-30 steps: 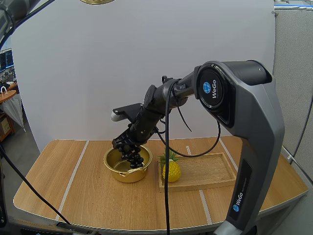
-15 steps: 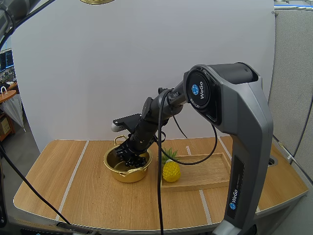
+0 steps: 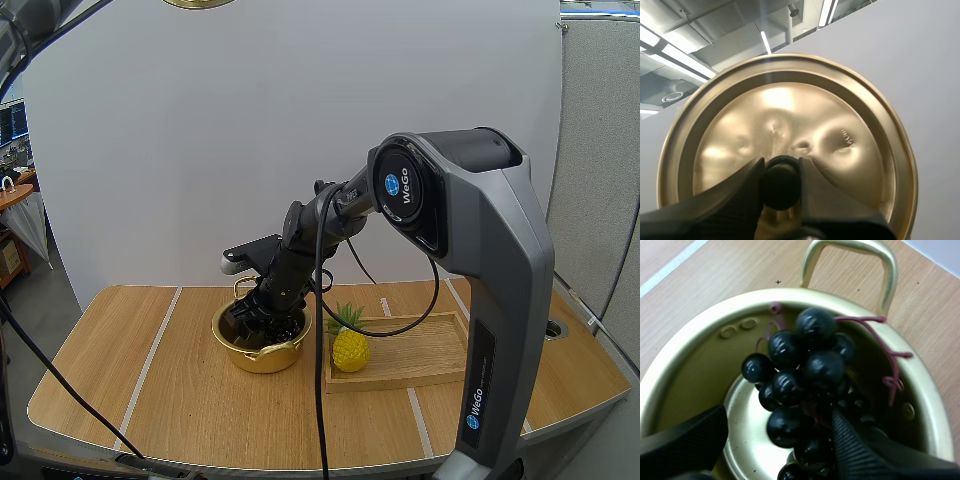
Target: Open the pot, put the grape inside, and close it
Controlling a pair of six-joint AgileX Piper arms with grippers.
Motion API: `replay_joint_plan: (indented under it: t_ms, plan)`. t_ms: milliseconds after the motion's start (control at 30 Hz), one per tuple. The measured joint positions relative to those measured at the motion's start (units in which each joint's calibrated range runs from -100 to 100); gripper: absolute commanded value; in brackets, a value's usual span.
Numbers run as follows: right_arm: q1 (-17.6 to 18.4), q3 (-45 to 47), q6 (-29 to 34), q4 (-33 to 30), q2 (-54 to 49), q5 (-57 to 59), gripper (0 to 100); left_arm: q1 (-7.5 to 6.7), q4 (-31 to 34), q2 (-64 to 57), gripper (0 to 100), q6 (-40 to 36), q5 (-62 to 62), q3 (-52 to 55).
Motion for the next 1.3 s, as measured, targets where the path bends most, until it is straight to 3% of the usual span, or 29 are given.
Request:
replay_joint_plan:
  t_ms: [433,867,1300]
  plan:
    - [-0.1,0.8,2.0,-1.3,-15.9,5.9,100,0.0,0.0,0.0,0,0.0,-0.2,0.0]
    - [-0.1,0.8,4.5,-2.5,-34.2,19.0,100,0.0,0.0,0.0,0,0.0,-0.2,0.0]
    - [-0.1,0.8,4.9,-2.4,-34.9,19.6,100,0.0,0.0,0.0,0,0.0,-0.2,0.0]
